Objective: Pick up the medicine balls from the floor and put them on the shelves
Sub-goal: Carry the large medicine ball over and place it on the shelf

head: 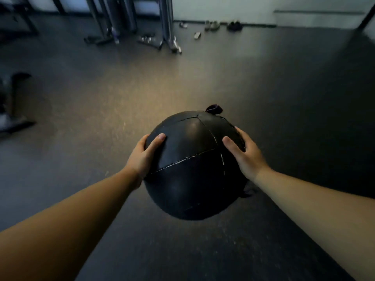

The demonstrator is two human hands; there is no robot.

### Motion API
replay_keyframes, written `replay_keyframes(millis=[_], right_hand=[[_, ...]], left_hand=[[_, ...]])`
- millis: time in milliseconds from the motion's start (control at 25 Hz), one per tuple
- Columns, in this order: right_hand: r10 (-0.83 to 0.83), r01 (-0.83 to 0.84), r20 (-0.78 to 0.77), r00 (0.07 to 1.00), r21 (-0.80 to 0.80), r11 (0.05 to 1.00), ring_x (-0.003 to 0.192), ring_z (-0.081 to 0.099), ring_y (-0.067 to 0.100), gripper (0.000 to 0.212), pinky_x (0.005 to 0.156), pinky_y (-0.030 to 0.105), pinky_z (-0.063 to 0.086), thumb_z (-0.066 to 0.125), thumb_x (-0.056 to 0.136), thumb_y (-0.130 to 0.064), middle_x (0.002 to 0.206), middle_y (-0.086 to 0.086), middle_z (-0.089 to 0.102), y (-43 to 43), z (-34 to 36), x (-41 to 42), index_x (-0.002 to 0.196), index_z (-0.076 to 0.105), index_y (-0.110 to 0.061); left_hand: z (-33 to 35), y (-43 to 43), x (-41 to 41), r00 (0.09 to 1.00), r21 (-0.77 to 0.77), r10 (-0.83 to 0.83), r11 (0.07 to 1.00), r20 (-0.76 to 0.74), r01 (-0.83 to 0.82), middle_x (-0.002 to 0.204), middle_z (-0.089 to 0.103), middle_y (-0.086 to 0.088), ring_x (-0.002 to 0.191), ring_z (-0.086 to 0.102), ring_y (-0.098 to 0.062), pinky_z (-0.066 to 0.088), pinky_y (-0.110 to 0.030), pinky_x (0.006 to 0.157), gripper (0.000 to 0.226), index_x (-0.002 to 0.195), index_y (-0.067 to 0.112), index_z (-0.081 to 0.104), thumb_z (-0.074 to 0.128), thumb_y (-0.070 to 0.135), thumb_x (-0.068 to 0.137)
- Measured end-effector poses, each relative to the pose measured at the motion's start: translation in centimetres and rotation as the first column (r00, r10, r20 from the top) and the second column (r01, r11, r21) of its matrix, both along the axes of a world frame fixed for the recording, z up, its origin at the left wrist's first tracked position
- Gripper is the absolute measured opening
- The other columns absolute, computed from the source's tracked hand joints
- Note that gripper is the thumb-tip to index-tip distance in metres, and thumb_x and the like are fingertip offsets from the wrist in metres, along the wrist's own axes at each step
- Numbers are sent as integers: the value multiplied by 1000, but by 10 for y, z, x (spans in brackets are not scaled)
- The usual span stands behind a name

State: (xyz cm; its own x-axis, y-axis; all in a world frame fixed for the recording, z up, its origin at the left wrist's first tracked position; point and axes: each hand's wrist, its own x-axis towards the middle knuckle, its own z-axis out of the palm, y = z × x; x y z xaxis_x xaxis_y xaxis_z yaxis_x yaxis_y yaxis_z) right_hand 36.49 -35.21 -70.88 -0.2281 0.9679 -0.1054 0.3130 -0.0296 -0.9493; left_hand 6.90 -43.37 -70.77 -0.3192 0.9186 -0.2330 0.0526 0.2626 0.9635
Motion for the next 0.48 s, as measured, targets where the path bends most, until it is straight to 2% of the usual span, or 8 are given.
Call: replay_keyframes(millis=[40,120,200,240,360,480], right_hand=[[-21,22,-27,999,62,998,125,57,6,101,99,26,45,62,55,-101,136,-14,59,11,55,3,141,48,-50],[-53,66,-77,996,175,982,119,59,0,88,103,29,47,61,55,-101,129,-20,62,26,170,12,130,51,-56],[-101,130,-109,989,304,944,118,62,4,96,108,36,47,61,56,-100,127,-17,66,32,292,29,135,54,-47],[-126,168,-135,983,373,912,118,63,5,100,107,35,47,61,56,-100,127,-15,68,30,348,41,138,55,-42],[-210,298,-219,953,552,779,103,58,-19,98,89,8,44,61,57,-98,121,-23,66,1,503,93,138,55,-43],[-302,409,-278,912,685,603,106,57,-19,92,86,3,41,65,68,-83,126,-19,66,-47,611,159,146,53,-35]], left_hand=[[56,16,1,999,52,-15,998,-33,17,133,72,-5,119,70,-24,51,-45,110,103,146,21,56,72,81,64],[176,43,9,994,169,-52,983,-99,69,134,70,-6,119,69,-23,51,-43,109,108,148,20,54,69,85,63],[301,63,26,980,303,-64,946,-187,119,134,70,-4,120,68,-21,49,-43,113,108,147,20,55,66,88,63],[359,69,37,975,368,-48,921,-217,128,135,69,-5,122,66,-21,47,-44,115,111,147,20,55,64,90,61],[517,75,88,962,547,-99,805,-256,229,135,69,-9,124,65,-25,48,-46,114,118,145,18,57,64,96,57],[632,76,156,932,663,-192,659,-308,355,132,71,-11,125,66,-29,47,-53,114,116,140,16,62,68,97,58]])
